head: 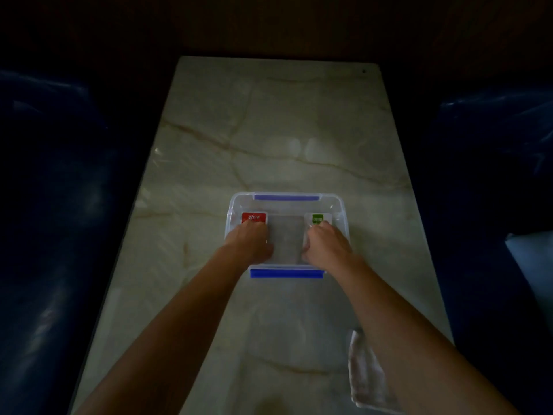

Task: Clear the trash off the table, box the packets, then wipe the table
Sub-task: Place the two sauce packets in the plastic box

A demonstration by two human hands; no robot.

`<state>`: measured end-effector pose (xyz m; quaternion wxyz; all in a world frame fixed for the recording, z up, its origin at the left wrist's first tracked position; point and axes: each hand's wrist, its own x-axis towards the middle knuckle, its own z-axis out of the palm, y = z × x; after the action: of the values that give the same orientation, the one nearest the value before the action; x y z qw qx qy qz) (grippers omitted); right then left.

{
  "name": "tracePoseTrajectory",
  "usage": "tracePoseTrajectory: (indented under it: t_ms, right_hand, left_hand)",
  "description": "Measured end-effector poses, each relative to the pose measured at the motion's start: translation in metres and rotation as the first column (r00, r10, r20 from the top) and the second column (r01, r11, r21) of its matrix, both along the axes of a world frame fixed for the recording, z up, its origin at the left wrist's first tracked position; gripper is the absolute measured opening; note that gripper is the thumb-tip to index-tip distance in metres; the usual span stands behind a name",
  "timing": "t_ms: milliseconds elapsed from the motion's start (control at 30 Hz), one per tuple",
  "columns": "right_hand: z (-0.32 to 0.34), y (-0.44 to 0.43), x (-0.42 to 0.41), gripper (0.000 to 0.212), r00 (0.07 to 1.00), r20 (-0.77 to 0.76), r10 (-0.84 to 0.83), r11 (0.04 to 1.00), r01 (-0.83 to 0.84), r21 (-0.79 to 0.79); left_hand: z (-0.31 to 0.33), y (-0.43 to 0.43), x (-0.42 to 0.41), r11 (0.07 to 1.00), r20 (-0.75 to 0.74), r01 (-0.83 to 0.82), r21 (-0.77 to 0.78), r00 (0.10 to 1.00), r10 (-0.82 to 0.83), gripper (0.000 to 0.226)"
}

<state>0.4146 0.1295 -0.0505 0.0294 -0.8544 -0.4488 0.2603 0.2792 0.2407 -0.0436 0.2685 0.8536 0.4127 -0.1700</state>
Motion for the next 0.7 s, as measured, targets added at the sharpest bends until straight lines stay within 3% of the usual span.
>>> tracePoseTrajectory:
  t_ms: [233,433,700]
  right_hand:
    - [0.038,-0.015,-0.017,0.018,0.996,-0.08,0.026,0.999,-0.029,-0.032]
    - [0.074,-0.044,-0.044,0.015,0.997,-0.046,0.067,0.996,-0.069,-0.053]
    - [0.087,-0.103,-0.084,0.022,0.987,-0.139,0.086,0.952,-0.122,-0.28]
  left_hand:
    - [0.04,-0.013,-0.014,0.985,-0.073,0.117,-0.125,0.989,-0.127,0.036]
    - [0.081,-0.034,-0.042,0.98,-0.059,0.182,-0.086,0.981,-0.187,0.04]
    - [0.095,-0.08,-0.1,0.95,-0.15,0.299,-0.091,0.939,-0.31,0.039]
